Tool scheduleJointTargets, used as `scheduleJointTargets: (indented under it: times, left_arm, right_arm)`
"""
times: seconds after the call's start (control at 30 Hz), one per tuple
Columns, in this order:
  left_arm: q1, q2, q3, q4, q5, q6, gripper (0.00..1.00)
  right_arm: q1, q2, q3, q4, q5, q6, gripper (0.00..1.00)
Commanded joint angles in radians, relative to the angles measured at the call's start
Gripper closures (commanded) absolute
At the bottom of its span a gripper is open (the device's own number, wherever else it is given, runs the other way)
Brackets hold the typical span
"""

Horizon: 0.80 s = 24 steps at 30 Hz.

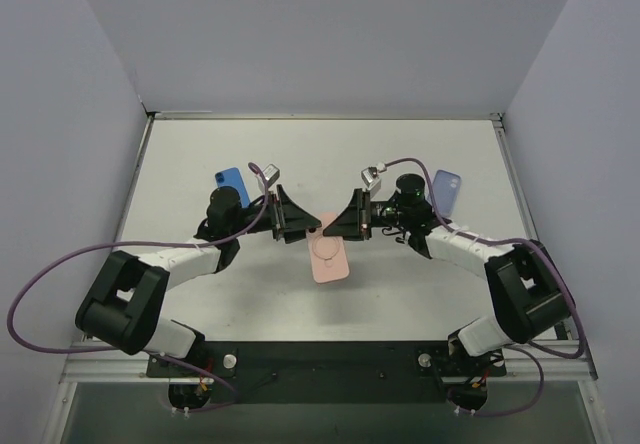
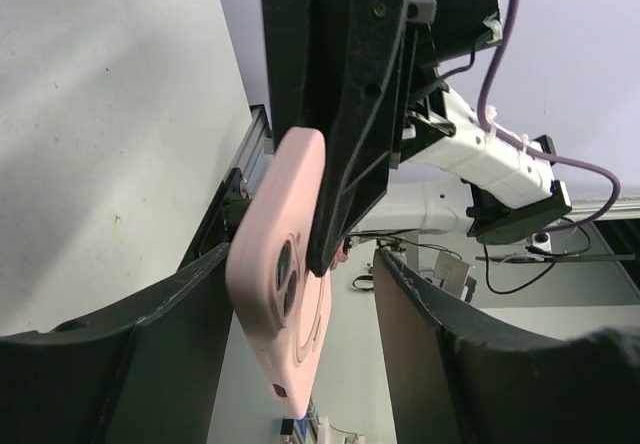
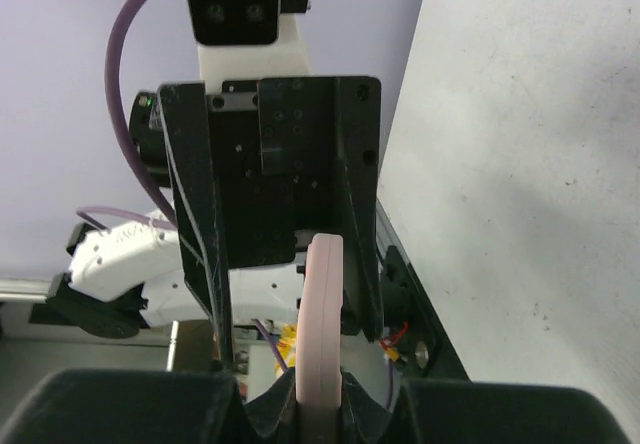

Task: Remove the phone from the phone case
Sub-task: Adjust the phone.

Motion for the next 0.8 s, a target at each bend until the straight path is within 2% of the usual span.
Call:
scheduleJointTargets:
  times: [0.0, 0.1, 0.17, 0.23, 0.27, 0.33, 0.47, 0.5, 0.57, 0.63, 0.73, 0.77]
  left_arm:
    - [-0.004, 0.005, 0.002, 0.118, 0.038, -0.023, 0.34]
    - [-0.004, 0.011, -0.002, 0.135, 0.041, -0.037, 0.36]
    - [-0.003, 0.016, -0.001, 0.152, 0.038, -0.052, 0.44]
    - [-0.003, 0.016, 0.004, 0.155, 0.035, -0.057, 0.51]
    - [-0.003, 0.016, 0.004, 0.153, 0.032, -0.060, 0.59]
    - [-0.001, 0.016, 0.013, 0.150, 0.030, -0.063, 0.62]
    - [0.000, 0.017, 0.025, 0.133, 0.020, -0.058, 0.77]
    - [0.002, 0.017, 0.027, 0.132, 0.021, -0.058, 0.88]
    - [0.003, 0.014, 0.032, 0.130, 0.020, -0.065, 0.98]
    - [0.009, 0.004, 0.035, 0.123, 0.021, -0.068, 1.00]
    - [0.023, -0.022, 0.036, 0.097, 0.021, -0.062, 1.00]
    - [0.028, -0.030, 0.039, 0.087, 0.023, -0.059, 1.00]
  right_arm:
    - [-0.002, 0.076, 0.006, 0.500, -0.066, 0.287, 1.00]
    - [-0.001, 0.212, 0.009, 0.811, -0.063, 0.517, 1.00]
    - [0.001, 0.268, 0.026, 0.937, -0.061, 0.603, 1.00]
    - [0.008, 0.290, 0.026, 0.936, -0.058, 0.596, 1.00]
    - [0.008, 0.294, 0.024, 0.936, -0.061, 0.593, 1.00]
    - [0.013, 0.297, 0.023, 0.936, -0.066, 0.590, 1.00]
    - [0.011, 0.294, 0.016, 0.904, -0.077, 0.567, 1.00]
    - [0.011, 0.288, 0.009, 0.887, -0.078, 0.550, 1.00]
    - [0.008, 0.273, -0.003, 0.794, -0.075, 0.478, 1.00]
    - [0.002, 0.229, -0.025, 0.675, -0.052, 0.394, 1.00]
    - [-0.008, 0.118, -0.016, 0.294, 0.003, 0.106, 1.00]
    - [-0.007, 0.086, 0.002, 0.009, 0.029, -0.083, 1.00]
